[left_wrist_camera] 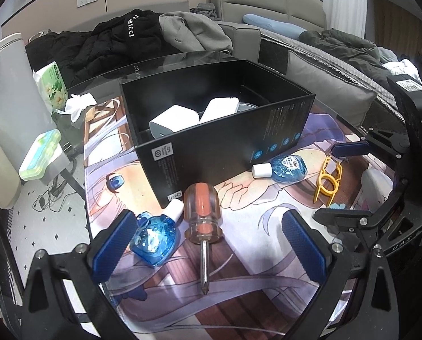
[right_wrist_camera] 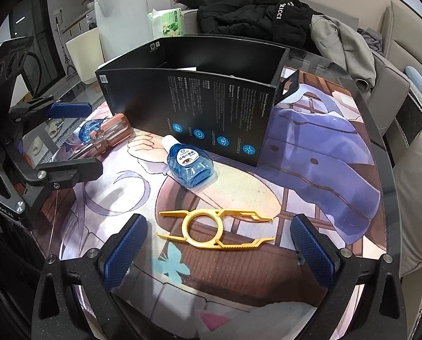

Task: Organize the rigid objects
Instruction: 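Move the open right tool down over the yellow plastic clip tool, then close the right tool on the yellow clip's ring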

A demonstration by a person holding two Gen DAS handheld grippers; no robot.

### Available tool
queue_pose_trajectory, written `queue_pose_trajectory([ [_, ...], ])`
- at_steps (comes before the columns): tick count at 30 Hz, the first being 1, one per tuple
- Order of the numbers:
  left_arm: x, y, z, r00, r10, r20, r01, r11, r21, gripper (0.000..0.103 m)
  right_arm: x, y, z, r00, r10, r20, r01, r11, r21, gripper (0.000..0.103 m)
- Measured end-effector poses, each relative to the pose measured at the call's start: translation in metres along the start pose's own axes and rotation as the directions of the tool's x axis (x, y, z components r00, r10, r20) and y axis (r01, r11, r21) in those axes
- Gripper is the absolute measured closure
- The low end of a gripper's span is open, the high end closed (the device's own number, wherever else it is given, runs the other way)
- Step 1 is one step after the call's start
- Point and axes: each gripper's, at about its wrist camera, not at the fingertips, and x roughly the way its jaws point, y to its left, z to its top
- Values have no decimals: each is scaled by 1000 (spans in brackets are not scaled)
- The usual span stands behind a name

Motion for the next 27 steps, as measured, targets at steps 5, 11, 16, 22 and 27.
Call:
queue_pose_trajectory([
  [5,0,0,0,1000,-2,1,2,1000,1,2,-2,4,0,1000,4,16,-4,1000,-9,8],
  [11,-6,1,2,999,-46,21,46,999,-2,2,-4,6,2,1000,12,26,-11,1000,-17,18],
  [16,-7,1,2,999,-40,21,40,999,-5,2,-5,8,2,999,17,33,-16,1000,-27,24],
  [22,-7,2,2,999,-40,24,40,999,-8,2,-6,10,0,999,26,35,-24,999,-38,24],
  [27,-9,2,1,998,-51,29,51,999,-5,2,-11,12,1,997,37,63,-35,998,-46,24],
])
